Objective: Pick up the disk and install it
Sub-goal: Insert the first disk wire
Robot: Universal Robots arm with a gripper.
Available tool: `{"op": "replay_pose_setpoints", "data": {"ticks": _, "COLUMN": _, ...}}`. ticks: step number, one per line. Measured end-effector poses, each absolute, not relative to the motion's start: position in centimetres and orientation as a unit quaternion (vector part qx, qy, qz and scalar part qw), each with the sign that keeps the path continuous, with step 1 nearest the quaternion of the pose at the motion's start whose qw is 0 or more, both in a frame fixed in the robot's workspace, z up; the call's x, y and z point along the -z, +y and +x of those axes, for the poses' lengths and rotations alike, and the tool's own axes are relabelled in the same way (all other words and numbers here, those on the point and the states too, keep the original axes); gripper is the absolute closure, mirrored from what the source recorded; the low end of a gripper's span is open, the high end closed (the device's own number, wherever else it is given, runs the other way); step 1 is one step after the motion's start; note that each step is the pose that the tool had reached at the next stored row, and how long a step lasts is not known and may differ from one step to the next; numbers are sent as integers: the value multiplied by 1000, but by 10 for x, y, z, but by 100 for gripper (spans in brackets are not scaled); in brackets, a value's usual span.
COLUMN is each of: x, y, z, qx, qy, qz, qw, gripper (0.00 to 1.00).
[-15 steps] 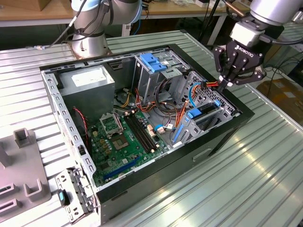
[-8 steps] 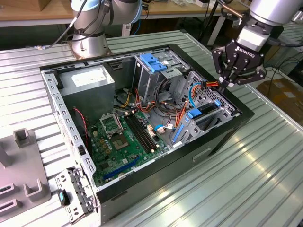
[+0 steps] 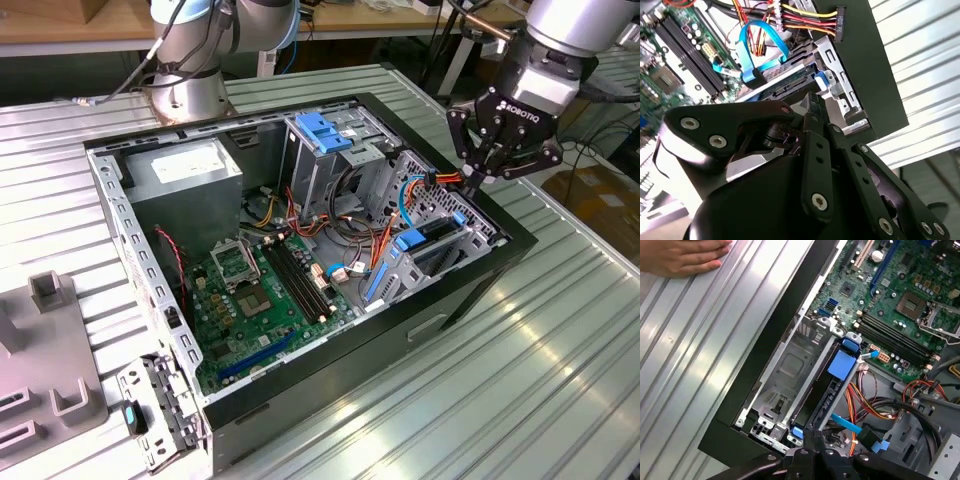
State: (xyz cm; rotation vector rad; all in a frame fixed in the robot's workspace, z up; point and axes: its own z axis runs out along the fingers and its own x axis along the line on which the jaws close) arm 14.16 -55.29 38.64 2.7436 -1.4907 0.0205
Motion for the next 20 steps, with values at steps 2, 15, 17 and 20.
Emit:
{"op": "replay_pose_setpoints", "data": {"ticks": 2, "x": -386, "y": -553, "z": 142, "qx": -7, "qy": -459, "qz": 889, "qw": 9, "gripper": 89}}
{"op": "replay_pose_setpoints", "data": {"ticks": 15, "x": -386, "y": -545, "z": 151, "qx": -7, "qy": -391, "qz": 920, "qw": 9, "gripper": 89}}
{"op": "replay_pose_setpoints", "data": {"ticks": 17, "x": -386, "y": -540, "z": 152, "qx": -7, "qy": -390, "qz": 921, "qw": 9, "gripper": 89}}
{"op": "replay_pose_setpoints", "data": {"ticks": 20, "x": -386, "y": -534, "z": 153, "qx": -7, "qy": -388, "qz": 921, "qw": 9, "gripper": 89}}
